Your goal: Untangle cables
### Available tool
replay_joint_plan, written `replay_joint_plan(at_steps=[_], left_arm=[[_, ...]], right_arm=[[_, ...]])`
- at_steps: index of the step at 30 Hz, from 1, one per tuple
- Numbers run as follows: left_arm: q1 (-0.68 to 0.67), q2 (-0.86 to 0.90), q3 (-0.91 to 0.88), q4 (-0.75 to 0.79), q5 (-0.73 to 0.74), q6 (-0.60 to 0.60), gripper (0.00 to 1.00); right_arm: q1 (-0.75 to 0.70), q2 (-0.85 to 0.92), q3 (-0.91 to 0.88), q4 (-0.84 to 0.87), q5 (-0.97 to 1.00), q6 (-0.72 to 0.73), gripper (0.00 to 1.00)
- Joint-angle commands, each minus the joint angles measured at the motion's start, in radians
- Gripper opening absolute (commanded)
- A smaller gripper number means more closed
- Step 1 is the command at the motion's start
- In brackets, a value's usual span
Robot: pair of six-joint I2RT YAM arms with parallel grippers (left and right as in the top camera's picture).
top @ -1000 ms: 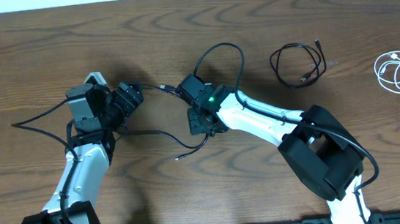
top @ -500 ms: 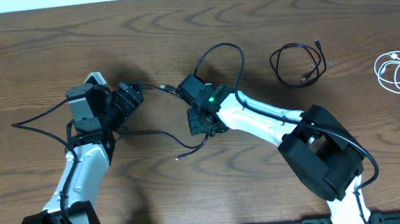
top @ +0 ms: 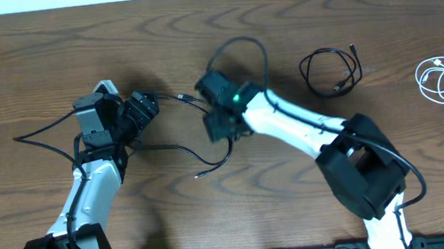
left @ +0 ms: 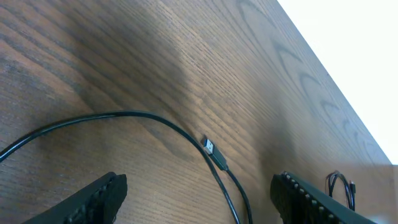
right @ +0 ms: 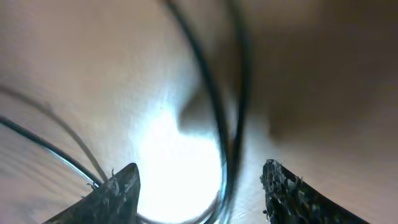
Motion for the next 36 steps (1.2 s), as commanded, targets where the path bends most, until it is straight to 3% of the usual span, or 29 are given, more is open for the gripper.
replay_joint_plan(at_steps=[1,4,8,17,25,32,33,34,36], left_arm=[[0.004,0.0,0.018,0.001,-0.013,0.011,0.79],[0.004,0.0,0.018,0.001,-0.013,0.011,0.79],[0.004,0.0,0.018,0.001,-0.013,0.011,0.78],[0.004,0.0,0.018,0.001,-0.013,0.011,0.79],[0.004,0.0,0.018,0.001,-0.013,0.011,0.78],[0.004,0.0,0.018,0.001,-0.013,0.011,0.79],[0.004,0.0,0.018,0.001,-0.013,0.011,0.79],[0.004,0.0,0.018,0.001,-0.013,0.011,0.79],[0.004,0.0,0.018,0.001,-0.013,0.011,0.79]], right_arm=[[-0.065,-0.068,0.054,-0.007,0.147,-0.057,0.55],[-0.124,-0.06,0.05,-0.008,0.222,-0.056,0.46],[-0.208,-0.053,0.027,-0.01,0.227,-0.056,0.46],[-0.383,0.021,0.015,-0.005,0.235,-0.057,0.56],[-0.449,0.113,0.015,0.004,0.234,-0.057,0.57],[-0.447,0.14,0.015,-0.011,0.154,-0.068,0.27],[-0.445,0.14,0.015,-0.011,0.086,-0.093,0.21],[-0.442,0.14,0.015,-0.011,0.0,-0.119,0.06],[-0.434,0.14,0.015,-0.008,-0.203,-0.155,0.01]])
